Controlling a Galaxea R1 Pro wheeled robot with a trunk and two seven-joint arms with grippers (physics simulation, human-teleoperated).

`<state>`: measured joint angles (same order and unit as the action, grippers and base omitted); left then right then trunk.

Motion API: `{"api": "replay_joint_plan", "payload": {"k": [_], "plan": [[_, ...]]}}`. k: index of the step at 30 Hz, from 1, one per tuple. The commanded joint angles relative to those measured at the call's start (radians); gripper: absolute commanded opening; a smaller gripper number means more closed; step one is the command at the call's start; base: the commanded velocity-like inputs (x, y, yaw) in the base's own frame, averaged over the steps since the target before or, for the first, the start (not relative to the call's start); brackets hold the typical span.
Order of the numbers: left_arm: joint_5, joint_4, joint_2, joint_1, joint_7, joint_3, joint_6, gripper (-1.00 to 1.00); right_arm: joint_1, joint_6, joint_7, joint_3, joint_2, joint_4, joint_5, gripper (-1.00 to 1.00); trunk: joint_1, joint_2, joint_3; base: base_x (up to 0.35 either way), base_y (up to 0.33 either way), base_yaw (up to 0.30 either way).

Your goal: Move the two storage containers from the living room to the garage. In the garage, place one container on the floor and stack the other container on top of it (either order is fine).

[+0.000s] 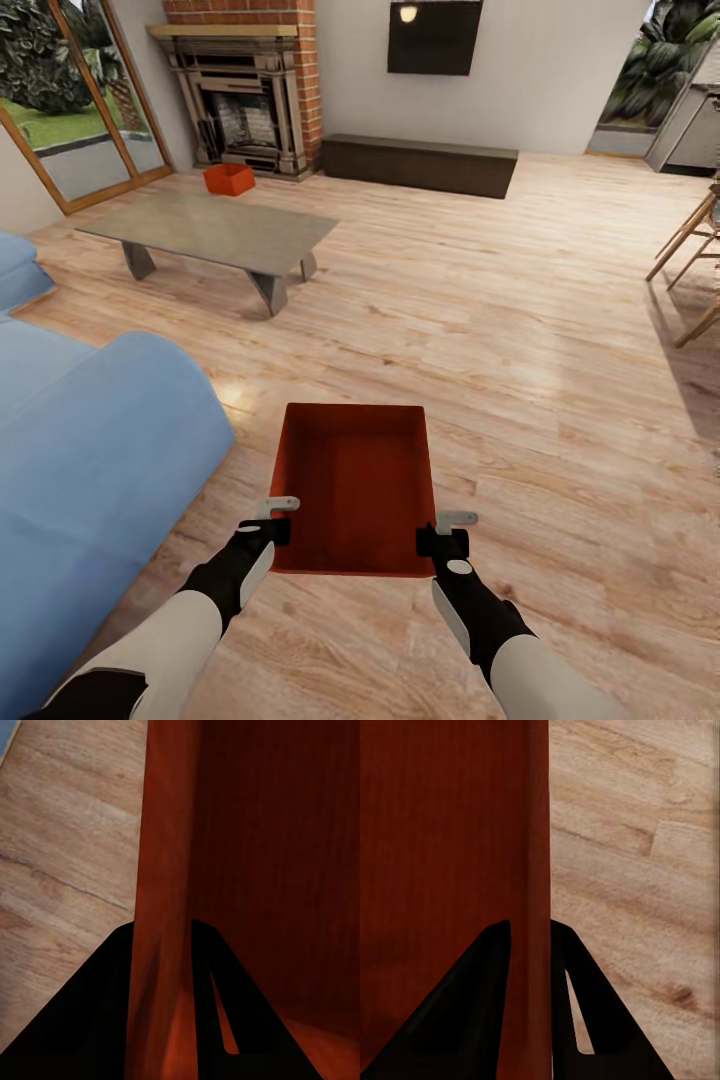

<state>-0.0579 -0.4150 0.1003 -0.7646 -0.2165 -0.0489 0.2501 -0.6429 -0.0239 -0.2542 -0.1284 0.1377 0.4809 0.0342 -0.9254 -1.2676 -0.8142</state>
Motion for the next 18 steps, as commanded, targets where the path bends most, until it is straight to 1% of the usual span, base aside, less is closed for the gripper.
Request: {"api": "replay_joint_plan", "payload": {"k": [1, 18], "plan": [[-0.019, 0.001, -0.005, 0.001, -0.008, -0.01, 0.006, -1.0, -0.001, -0.002, -0.005, 0.024, -0.01, 0.019, -0.01, -1.0, 0.0, 0.0, 0.001, 0.0, 0.0, -0.138], [-0.019, 0.001, -0.005, 0.001, -0.01, -0.01, 0.006, -1.0, -0.001, -0.002, -0.005, 0.024, -0.01, 0.019, -0.01, -1.0, 0.0, 0.0, 0.024, 0.0, 0.0, -0.138]]}}
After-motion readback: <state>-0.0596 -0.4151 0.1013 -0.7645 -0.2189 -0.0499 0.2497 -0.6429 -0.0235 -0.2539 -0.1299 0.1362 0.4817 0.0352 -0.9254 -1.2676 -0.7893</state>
